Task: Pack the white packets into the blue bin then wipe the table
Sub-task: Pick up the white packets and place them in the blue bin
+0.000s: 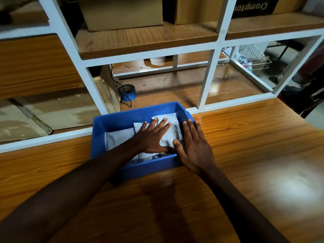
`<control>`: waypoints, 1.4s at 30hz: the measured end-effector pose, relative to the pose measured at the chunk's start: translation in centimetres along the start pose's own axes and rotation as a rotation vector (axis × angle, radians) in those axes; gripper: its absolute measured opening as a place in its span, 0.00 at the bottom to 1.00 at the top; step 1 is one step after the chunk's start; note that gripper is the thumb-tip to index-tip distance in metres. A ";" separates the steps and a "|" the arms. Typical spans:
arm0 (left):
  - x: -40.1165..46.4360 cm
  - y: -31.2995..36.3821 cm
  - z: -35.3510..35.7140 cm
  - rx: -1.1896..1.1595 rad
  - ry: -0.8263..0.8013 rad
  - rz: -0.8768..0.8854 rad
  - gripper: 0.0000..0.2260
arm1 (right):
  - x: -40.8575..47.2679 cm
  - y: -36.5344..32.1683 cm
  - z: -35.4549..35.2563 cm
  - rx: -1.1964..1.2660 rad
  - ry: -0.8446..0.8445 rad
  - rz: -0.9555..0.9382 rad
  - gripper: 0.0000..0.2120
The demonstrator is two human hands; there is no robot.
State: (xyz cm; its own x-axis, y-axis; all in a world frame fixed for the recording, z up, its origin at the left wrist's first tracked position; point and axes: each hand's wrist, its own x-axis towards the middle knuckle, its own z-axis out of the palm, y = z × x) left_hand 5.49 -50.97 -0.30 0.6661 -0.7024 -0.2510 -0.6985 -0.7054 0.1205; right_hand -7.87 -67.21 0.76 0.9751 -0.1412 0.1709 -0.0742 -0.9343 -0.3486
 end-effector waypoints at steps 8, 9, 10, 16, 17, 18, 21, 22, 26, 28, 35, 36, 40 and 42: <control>-4.0 0.7 -2.7 -0.087 0.122 -0.032 0.44 | -1.0 0.0 -1.4 0.096 0.009 -0.022 0.42; -4.9 0.7 -2.9 -0.102 0.174 -0.031 0.42 | -1.5 -0.3 -1.7 0.115 0.052 -0.028 0.41; -6.0 0.7 -3.1 -0.118 0.240 -0.034 0.41 | -1.9 -0.6 -1.9 0.138 0.106 -0.043 0.39; -14.5 1.4 -3.1 -0.273 0.723 -0.107 0.26 | -4.5 -4.8 -1.8 0.295 0.404 -0.301 0.24; -16.1 1.6 -2.7 -0.284 0.774 -0.133 0.23 | -5.0 -5.7 -1.5 0.328 0.410 -0.340 0.22; -18.0 1.7 -2.1 -0.291 0.809 -0.174 0.21 | -5.5 -7.0 -1.1 0.366 0.400 -0.378 0.21; -23.7 1.4 0.6 -0.295 0.857 -0.277 0.18 | -7.0 -11.4 1.1 0.434 0.338 -0.477 0.20; -25.4 1.1 1.5 -0.287 0.861 -0.302 0.17 | -7.5 -12.8 1.7 0.447 0.308 -0.489 0.21; -33.8 -1.8 5.3 -0.267 0.893 -0.395 0.16 | -9.9 -19.5 5.4 0.568 0.195 -0.556 0.20; -38.0 -3.5 6.9 -0.319 0.880 -0.478 0.16 | -10.9 -22.7 7.1 0.603 0.187 -0.626 0.19; -51.1 -12.5 12.5 -0.381 0.858 -0.769 0.21 | -13.9 -36.9 14.2 0.547 0.119 -0.771 0.21; -52.5 -14.3 13.1 -0.393 0.859 -0.771 0.21 | -14.1 -39.0 15.5 0.529 0.114 -0.778 0.21; -56.0 -20.7 14.6 -0.404 0.877 -0.772 0.17 | -13.7 -46.7 20.0 0.426 0.058 -0.791 0.22; -56.5 -23.7 15.1 -0.416 0.887 -0.773 0.17 | -12.9 -49.5 21.6 0.365 0.003 -0.774 0.23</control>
State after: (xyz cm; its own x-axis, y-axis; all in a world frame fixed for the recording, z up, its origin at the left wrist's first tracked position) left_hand -19.58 6.87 -3.44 0.9247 0.2018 0.3228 -0.0174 -0.8246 0.5654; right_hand -12.30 -12.09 -4.15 0.7230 0.4917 0.4853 0.6846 -0.6044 -0.4074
